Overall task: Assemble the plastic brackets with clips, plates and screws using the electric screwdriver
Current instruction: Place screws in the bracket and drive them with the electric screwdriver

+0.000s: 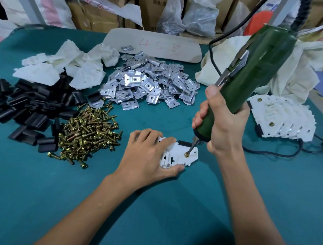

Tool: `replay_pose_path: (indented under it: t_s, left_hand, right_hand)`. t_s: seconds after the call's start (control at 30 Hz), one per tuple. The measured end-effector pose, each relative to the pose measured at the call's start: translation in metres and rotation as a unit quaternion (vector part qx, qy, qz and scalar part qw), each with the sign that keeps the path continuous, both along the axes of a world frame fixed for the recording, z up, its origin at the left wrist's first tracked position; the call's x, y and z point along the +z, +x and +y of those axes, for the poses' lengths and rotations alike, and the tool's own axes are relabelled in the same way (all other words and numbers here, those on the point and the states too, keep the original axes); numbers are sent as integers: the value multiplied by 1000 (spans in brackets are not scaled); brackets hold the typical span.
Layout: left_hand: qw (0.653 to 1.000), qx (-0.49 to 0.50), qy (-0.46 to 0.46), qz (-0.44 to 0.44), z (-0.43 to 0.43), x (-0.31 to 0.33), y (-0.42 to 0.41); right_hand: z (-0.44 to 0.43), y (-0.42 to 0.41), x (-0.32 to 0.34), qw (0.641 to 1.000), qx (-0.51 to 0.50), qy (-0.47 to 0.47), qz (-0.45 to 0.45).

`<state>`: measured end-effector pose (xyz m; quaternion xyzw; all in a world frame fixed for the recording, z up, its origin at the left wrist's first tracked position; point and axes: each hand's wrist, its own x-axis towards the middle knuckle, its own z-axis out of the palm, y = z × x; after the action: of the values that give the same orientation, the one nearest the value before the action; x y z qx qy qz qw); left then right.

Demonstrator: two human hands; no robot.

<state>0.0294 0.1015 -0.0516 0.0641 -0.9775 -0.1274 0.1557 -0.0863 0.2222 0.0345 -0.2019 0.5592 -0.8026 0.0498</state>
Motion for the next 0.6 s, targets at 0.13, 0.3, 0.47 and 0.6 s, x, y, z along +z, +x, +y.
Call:
replay_pose_path:
  t_s: [0.13, 0.3, 0.47, 0.6]
  left_hand:
    - [1000, 2, 2, -21, 0, 2, 1]
    - [1000, -4, 3, -16, -1, 2, 2]
    - [1000, -6, 0, -12, 0, 0, 2]
    - [1000, -5, -3, -19, -1, -1, 1]
  right_hand:
    - [-2, 7, -2, 999, -9, 21, 43]
    - [-3, 12, -6, 995, -52, 42, 73]
    - [-3, 15, -7, 995, -62, 46, 68]
    - [-4, 15, -8, 995, -61, 43, 66]
